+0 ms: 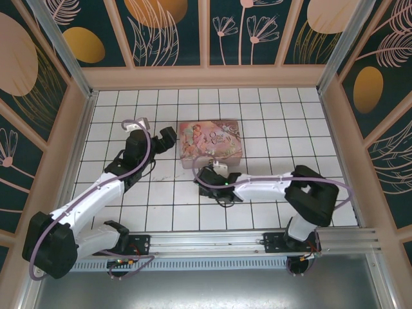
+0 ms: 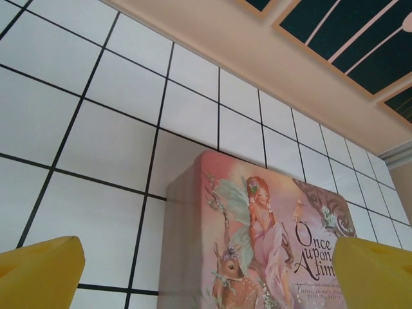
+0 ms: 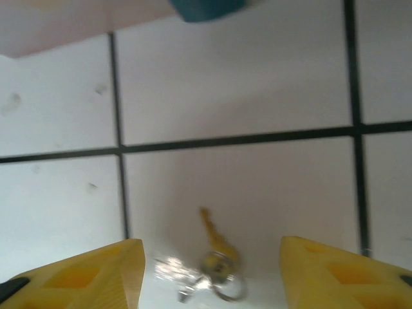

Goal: Unlock a padlock with a key

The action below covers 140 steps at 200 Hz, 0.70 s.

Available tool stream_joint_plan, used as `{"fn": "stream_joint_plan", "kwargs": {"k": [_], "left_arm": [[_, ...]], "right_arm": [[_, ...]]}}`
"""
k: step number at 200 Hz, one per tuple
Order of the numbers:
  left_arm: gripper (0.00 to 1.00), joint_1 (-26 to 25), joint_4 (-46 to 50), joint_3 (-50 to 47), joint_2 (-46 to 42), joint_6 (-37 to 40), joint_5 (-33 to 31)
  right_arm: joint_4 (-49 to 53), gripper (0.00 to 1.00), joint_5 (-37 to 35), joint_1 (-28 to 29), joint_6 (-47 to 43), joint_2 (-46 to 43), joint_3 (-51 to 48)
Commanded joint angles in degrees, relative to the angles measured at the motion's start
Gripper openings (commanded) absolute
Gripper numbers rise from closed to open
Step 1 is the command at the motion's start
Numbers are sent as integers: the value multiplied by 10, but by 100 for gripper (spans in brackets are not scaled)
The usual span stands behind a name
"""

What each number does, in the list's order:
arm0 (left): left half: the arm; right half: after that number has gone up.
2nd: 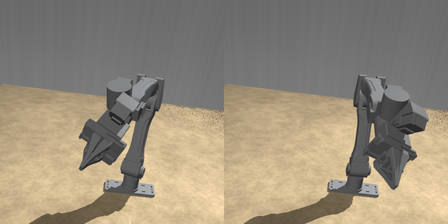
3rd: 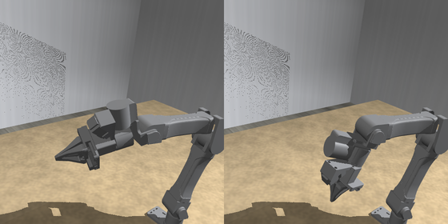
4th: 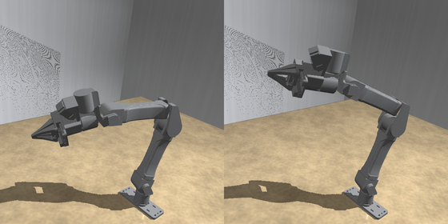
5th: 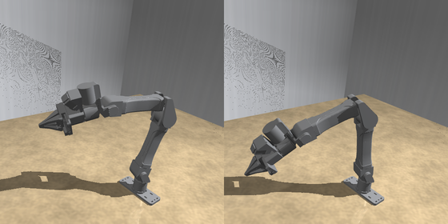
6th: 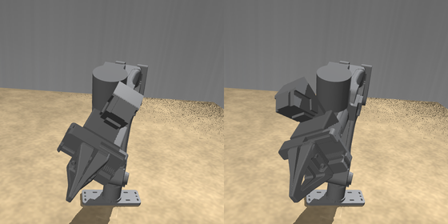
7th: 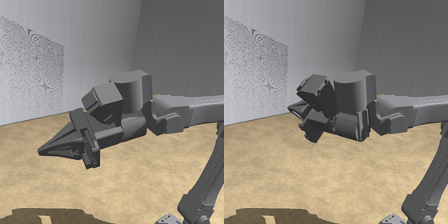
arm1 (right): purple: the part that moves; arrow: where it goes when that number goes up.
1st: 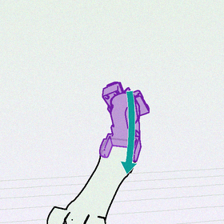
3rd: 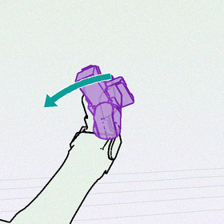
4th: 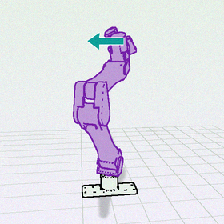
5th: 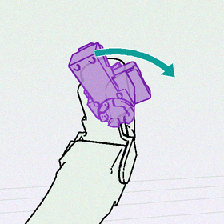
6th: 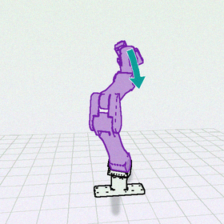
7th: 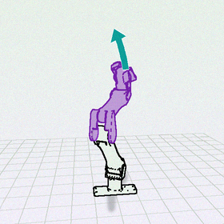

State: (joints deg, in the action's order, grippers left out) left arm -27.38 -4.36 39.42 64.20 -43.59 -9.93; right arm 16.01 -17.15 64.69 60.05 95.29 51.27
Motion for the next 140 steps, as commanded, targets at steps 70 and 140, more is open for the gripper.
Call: {"fn": "stream_joint_plan", "kwargs": {"k": [70, 140], "left_arm": [[99, 2, -1, -18, -15, -12, -4], [99, 2, -12, -21, -19, -13, 2]], "right_arm": [[77, 52, -45, 7, 79, 49, 50], [86, 47, -34, 18, 94, 80, 52]]}}
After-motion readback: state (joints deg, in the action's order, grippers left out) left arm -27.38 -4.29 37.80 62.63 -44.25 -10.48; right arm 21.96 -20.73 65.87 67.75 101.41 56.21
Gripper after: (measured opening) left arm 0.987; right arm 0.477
